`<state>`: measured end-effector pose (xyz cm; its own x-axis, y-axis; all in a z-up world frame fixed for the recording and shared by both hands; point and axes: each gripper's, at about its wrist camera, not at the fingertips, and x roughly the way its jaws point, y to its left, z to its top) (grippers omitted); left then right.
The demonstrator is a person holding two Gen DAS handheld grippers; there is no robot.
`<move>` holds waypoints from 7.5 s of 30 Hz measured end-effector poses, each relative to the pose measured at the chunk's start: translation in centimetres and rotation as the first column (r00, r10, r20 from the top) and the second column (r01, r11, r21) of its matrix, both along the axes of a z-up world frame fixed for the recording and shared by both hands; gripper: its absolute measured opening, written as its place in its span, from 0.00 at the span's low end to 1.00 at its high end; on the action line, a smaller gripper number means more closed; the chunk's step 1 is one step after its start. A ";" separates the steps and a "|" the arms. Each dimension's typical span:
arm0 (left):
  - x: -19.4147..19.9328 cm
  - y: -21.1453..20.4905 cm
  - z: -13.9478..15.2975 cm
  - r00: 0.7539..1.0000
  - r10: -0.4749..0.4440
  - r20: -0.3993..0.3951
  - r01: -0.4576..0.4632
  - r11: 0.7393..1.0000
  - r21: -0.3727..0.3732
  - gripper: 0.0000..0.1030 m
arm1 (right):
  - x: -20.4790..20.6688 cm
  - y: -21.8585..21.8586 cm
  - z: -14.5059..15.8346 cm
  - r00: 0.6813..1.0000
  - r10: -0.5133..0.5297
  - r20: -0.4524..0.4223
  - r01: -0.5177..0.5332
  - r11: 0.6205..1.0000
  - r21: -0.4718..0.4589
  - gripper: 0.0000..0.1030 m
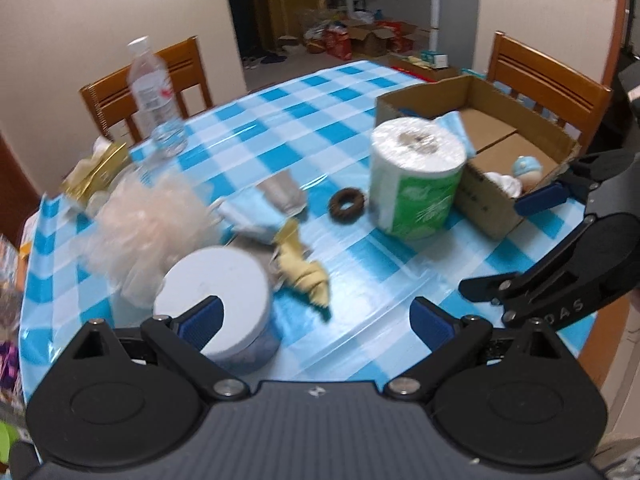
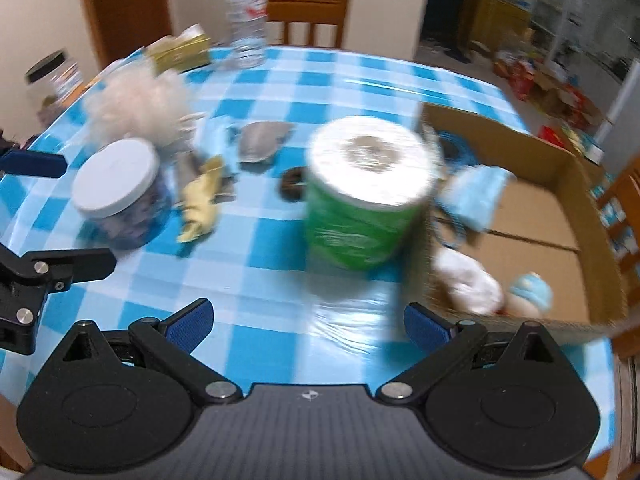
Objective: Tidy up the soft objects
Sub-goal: 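Move both grippers back toward the pink sponge and yellow cloth, then grasp the pink sponge with the left gripper while the right gripper grasps the yellow cloth, then carry the pink bath puff and yellow cloth into the box while opening both grippers, then move both grippers back over the table toward the mask and sachet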
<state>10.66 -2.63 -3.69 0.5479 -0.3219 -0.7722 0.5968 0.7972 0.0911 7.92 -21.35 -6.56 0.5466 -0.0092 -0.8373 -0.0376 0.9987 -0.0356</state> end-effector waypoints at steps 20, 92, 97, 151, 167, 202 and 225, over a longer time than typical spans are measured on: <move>4.2 8.2 -1.8 0.993 0.106 -0.052 -0.099 0.986 0.134 0.96 | 6.5 7.0 -5.5 0.961 0.277 -0.016 -0.276 0.959 0.060 0.82; 20.3 6.5 -2.9 0.989 0.075 -0.130 -0.073 0.997 0.020 0.41 | 11.0 8.5 -5.8 0.952 0.307 0.017 -0.307 0.952 0.018 0.33; 19.9 6.7 -1.9 0.989 0.081 -0.121 -0.079 0.997 0.019 0.40 | 10.4 7.9 -5.0 0.954 0.300 0.018 -0.300 0.954 0.021 0.33; 4.3 -6.8 10.9 0.993 -0.105 -0.054 0.101 0.993 -0.061 0.37 | -1.0 -9.2 4.6 0.970 0.227 0.088 -0.220 0.972 -0.077 0.34; 6.6 -17.0 11.6 0.980 -0.200 -0.003 0.200 0.979 -0.050 0.37 | 1.6 -14.8 2.6 0.966 0.199 0.166 -0.187 0.978 -0.090 0.93; 13.2 -37.0 2.5 0.939 -0.341 -0.048 0.340 0.940 -0.028 0.87 | -1.9 -20.8 1.4 0.977 -0.093 0.194 0.081 0.994 0.071 1.00; 6.5 -27.5 6.7 0.960 -0.277 0.045 0.278 0.960 -0.025 0.96 | -2.1 -18.4 2.2 0.978 -0.073 0.196 0.067 0.997 0.042 1.00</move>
<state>17.21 -30.13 2.99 0.4641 -0.4886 -0.7388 0.7913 0.6035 0.0980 5.86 -39.78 -4.38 0.7001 -0.0261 -0.7136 0.0368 0.9993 -0.0005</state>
